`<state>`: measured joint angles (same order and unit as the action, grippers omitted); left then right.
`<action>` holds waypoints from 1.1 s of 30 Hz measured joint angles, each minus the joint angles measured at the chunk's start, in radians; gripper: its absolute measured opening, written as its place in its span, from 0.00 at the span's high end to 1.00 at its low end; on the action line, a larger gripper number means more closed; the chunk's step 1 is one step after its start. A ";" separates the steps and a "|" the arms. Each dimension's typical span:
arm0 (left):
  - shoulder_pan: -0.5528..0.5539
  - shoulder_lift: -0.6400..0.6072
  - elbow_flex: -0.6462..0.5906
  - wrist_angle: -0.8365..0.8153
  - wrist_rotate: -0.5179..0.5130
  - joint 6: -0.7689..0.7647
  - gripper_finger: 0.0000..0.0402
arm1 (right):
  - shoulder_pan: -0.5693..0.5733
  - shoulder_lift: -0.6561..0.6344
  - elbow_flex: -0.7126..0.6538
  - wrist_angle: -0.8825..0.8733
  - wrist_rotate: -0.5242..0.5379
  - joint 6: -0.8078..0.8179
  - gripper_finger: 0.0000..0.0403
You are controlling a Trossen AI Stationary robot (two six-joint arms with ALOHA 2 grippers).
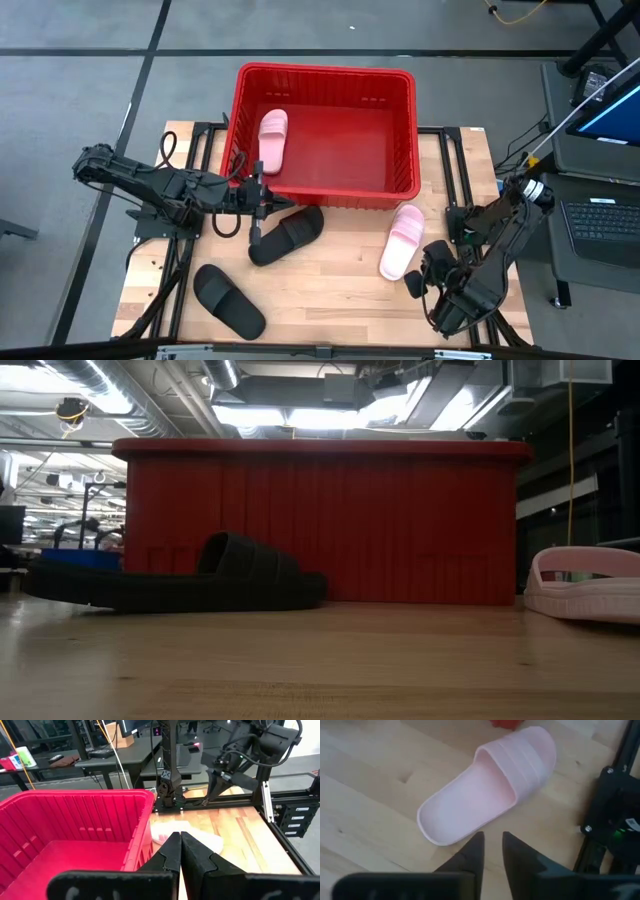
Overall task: Pick and place slides into bin
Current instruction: Put the pink slide into the red bin
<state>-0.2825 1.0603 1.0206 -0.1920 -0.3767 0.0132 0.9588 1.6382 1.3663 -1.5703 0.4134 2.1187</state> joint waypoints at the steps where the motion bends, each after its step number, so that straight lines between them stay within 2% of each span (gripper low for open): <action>1: 0.000 0.000 0.000 0.000 0.000 0.000 0.99 | 0.000 0.000 0.000 0.002 0.000 0.004 0.80; 8: 0.000 0.000 0.000 0.000 0.000 -0.001 0.99 | 0.000 0.000 0.009 0.006 0.001 -0.001 0.63; 13: 0.000 0.000 0.000 0.001 0.000 -0.009 1.00 | -0.006 0.000 0.009 0.001 0.001 -0.001 0.55; 25: 0.000 0.000 0.000 0.003 -0.001 -0.025 1.00 | -0.114 0.000 -0.125 0.042 -0.004 -0.004 0.57; 30: 0.000 0.000 0.000 0.003 -0.001 -0.029 0.99 | -0.151 0.000 -0.191 0.069 -0.102 -0.051 0.57; 33: 0.004 0.000 0.000 0.003 -0.001 -0.030 1.00 | -0.166 0.000 -0.226 0.141 -0.120 -0.092 0.57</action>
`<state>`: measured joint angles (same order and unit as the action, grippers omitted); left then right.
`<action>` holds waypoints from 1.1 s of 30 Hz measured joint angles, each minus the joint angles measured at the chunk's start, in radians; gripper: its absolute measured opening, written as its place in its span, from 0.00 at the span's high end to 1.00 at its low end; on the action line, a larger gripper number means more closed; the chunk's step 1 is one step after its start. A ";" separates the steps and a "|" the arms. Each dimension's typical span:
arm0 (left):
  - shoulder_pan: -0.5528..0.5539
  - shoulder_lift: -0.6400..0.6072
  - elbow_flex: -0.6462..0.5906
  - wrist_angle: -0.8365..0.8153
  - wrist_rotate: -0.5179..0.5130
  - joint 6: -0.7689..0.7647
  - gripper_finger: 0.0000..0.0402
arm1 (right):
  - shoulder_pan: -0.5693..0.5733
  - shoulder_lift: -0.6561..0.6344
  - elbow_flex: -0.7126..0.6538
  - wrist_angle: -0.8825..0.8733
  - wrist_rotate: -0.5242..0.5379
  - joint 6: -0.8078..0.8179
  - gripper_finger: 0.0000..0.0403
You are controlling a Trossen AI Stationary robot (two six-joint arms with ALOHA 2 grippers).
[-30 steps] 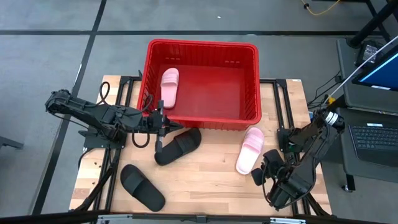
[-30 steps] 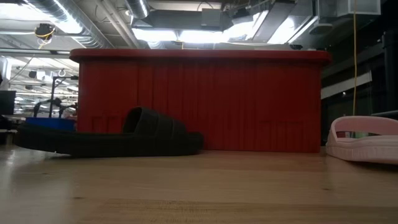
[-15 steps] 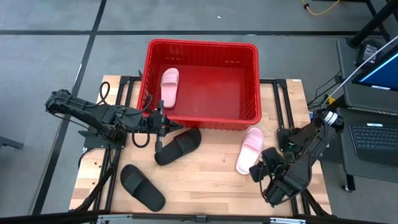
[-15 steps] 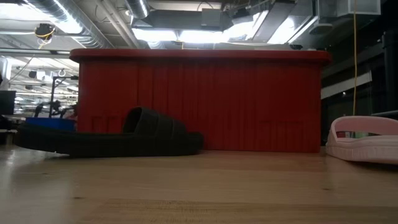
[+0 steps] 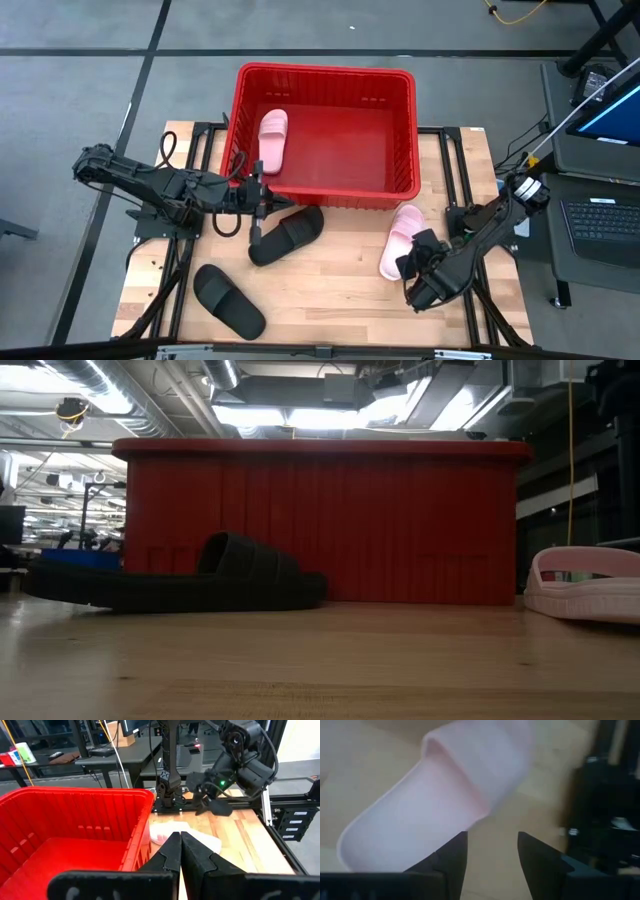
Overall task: Pick and place slides into bin
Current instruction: Put the pink slide into the red bin
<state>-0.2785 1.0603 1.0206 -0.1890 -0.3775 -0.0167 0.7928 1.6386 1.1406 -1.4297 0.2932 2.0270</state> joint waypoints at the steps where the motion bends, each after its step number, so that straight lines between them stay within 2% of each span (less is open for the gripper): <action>1: 0.002 0.000 0.000 0.000 0.000 -0.004 1.00 | -0.005 0.000 -0.009 0.033 0.000 -0.022 0.57; 8: 0.030 0.000 0.000 0.003 0.002 -0.015 1.00 | -0.037 0.000 -0.080 0.141 0.048 -0.072 0.57; 17: 0.046 0.000 0.000 0.003 0.003 -0.023 1.00 | -0.068 0.000 -0.163 0.168 0.053 -0.076 0.57; 25: 0.046 0.000 0.000 0.002 0.005 -0.023 1.00 | -0.086 0.000 -0.225 0.265 0.053 -0.097 0.57; 33: 0.046 0.000 0.000 -0.005 0.005 -0.022 1.00 | -0.096 0.000 -0.230 0.237 0.054 -0.098 0.57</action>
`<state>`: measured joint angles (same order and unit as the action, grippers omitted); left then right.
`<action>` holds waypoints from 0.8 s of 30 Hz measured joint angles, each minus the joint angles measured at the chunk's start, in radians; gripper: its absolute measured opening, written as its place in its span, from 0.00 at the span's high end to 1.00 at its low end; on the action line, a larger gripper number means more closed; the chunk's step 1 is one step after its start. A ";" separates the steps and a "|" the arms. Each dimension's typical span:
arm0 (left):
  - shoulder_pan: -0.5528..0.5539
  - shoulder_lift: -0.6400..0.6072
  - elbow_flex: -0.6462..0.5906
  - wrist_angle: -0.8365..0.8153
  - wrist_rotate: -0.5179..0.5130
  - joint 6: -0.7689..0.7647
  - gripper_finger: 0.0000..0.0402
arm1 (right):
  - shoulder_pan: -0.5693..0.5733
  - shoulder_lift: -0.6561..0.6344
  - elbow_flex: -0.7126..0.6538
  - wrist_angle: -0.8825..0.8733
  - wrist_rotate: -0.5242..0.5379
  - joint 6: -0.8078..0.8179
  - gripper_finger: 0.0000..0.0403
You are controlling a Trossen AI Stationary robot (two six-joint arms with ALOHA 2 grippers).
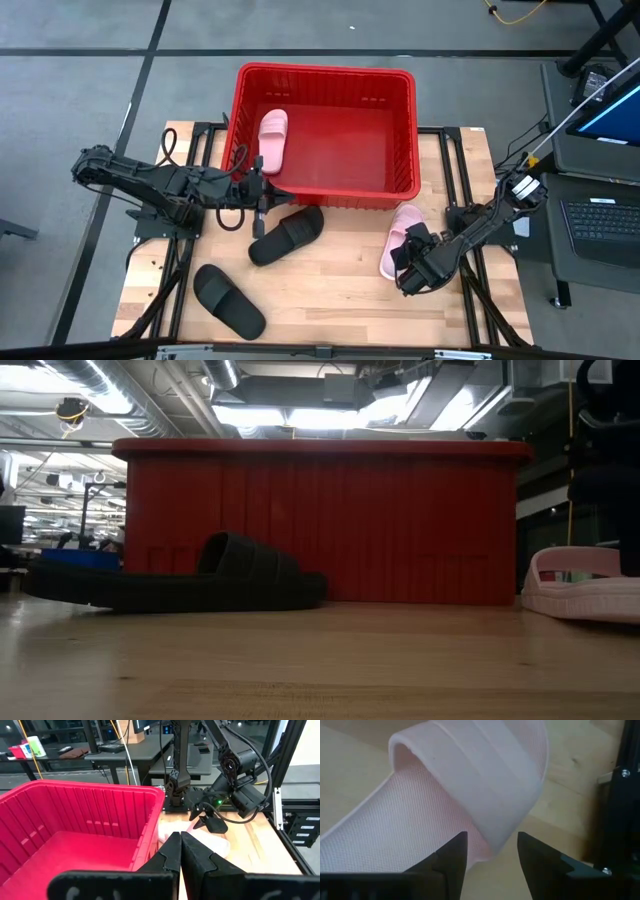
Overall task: Pick and place slides into bin
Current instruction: Put the pink slide into the red bin
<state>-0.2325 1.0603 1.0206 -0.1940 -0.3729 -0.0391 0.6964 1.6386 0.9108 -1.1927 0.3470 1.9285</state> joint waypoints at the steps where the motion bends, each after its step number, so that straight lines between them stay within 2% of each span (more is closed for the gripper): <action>1: 0.000 0.000 0.000 -0.001 0.000 0.001 0.99 | 0.000 0.000 0.000 -0.002 0.000 0.000 0.57; 20: 0.000 0.000 0.000 -0.024 0.000 0.026 1.00 | -0.001 0.000 0.000 -0.005 0.000 0.006 0.57; 24: 0.000 0.000 0.000 -0.024 0.000 0.026 0.99 | -0.001 0.000 0.000 -0.005 0.000 0.007 0.62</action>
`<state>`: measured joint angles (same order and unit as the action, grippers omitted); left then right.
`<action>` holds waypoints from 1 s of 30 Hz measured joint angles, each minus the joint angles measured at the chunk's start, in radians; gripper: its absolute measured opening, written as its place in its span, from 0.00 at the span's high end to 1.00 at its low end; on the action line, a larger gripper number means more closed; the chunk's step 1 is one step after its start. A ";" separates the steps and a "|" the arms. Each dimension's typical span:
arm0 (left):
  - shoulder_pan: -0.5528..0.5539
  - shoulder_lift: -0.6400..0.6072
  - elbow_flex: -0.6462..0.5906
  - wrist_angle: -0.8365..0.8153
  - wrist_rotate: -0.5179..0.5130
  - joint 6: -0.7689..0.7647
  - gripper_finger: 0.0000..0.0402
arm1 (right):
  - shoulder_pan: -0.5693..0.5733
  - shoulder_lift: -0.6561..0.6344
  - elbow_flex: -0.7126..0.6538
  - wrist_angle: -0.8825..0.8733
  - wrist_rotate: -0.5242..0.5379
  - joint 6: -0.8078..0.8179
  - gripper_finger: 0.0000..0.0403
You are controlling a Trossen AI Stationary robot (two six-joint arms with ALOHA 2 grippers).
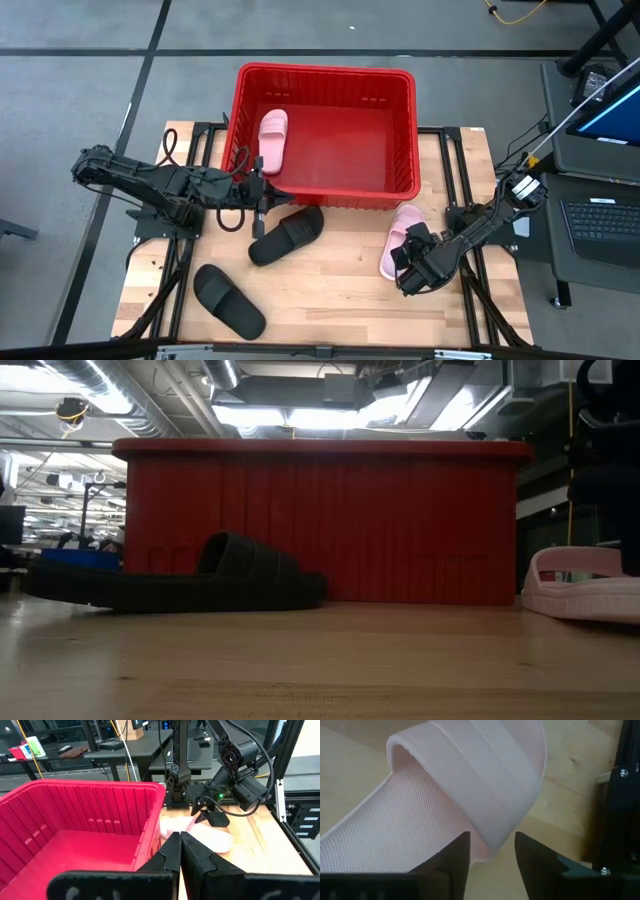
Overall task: Pick and place slides into bin
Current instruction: Put the pink slide into the red bin
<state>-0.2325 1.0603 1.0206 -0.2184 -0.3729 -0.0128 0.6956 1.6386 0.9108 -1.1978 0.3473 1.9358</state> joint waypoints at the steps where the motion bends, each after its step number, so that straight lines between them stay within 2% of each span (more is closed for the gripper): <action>1: 0.000 0.000 0.000 0.000 0.000 0.000 0.99 | 0.000 0.000 0.000 0.000 0.000 0.000 0.64; 5: 0.000 0.000 0.000 0.000 0.000 0.000 1.00 | 0.000 0.000 0.000 -0.001 0.006 0.050 0.73; 16: 0.000 0.000 0.000 0.000 0.000 0.000 0.99 | -0.005 0.000 0.000 -0.001 0.029 0.051 0.97; 22: 0.000 0.000 0.000 0.005 0.000 0.000 1.00 | -0.005 0.001 0.011 -0.002 0.024 0.049 0.98; 30: 0.000 0.000 0.000 0.013 0.000 0.000 1.00 | 0.025 0.001 0.124 0.001 0.024 -0.007 0.98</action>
<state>-0.2329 1.0600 1.0206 -0.2054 -0.3733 -0.0124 0.7204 1.6398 1.0348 -1.1965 0.3714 1.9289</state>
